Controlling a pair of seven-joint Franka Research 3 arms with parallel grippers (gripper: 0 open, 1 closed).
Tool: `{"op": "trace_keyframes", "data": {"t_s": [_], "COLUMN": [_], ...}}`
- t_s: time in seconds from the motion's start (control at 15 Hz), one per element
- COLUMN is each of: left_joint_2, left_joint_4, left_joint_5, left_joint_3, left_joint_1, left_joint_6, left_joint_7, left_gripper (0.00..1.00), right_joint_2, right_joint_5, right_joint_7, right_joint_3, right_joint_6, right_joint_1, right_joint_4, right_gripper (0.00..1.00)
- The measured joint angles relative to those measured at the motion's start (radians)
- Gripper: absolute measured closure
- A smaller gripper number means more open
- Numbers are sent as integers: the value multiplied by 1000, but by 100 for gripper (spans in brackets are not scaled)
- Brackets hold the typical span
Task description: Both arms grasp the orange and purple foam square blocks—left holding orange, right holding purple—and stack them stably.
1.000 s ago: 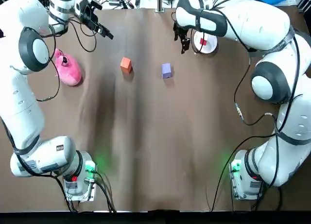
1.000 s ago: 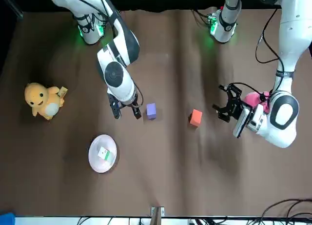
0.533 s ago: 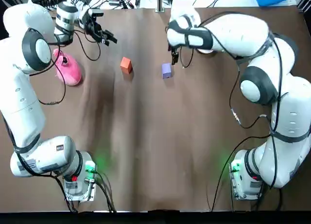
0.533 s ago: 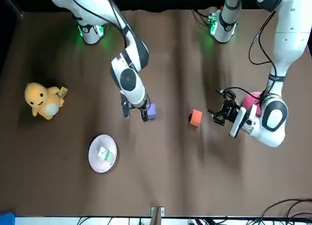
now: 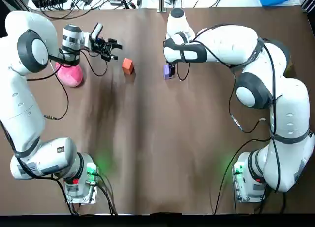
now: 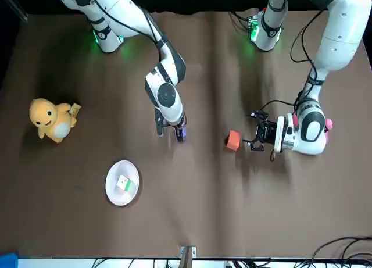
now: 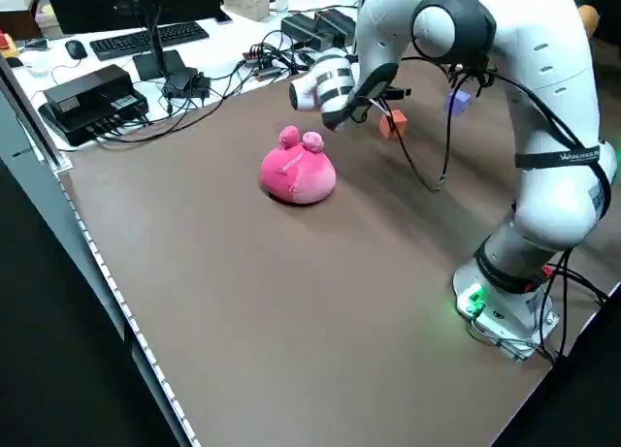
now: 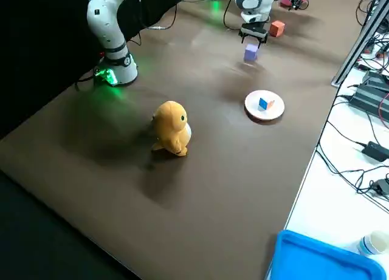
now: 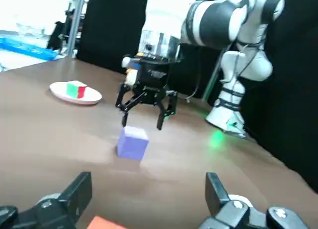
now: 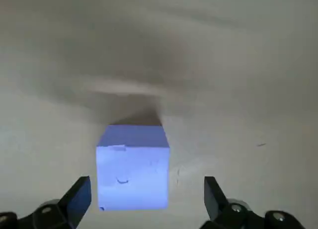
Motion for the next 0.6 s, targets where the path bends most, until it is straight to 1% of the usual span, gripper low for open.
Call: {"op": "trace_keyframes", "data": {"t_s": [0.13,0.2,0.33,0.6], "left_joint_2": [-16,-18,-16,0], "left_joint_4": [-69,-118,-141,-146], "left_joint_5": [-38,-56,-64,-68], "left_joint_3": [0,1,3,3], "left_joint_1": [0,1,3,12], "left_joint_6": [51,71,76,78], "left_joint_7": [46,115,177,242], "left_gripper": [0,0,0,0], "right_joint_2": [2,7,15,29], "right_joint_5": [0,0,-1,-2], "right_joint_7": [0,5,15,23], "right_joint_3": [0,0,0,-2], "right_joint_6": [6,17,32,42], "right_joint_1": [0,3,6,10], "right_joint_4": [-1,-3,-3,-3], "right_gripper": [0,0,0,0]}}
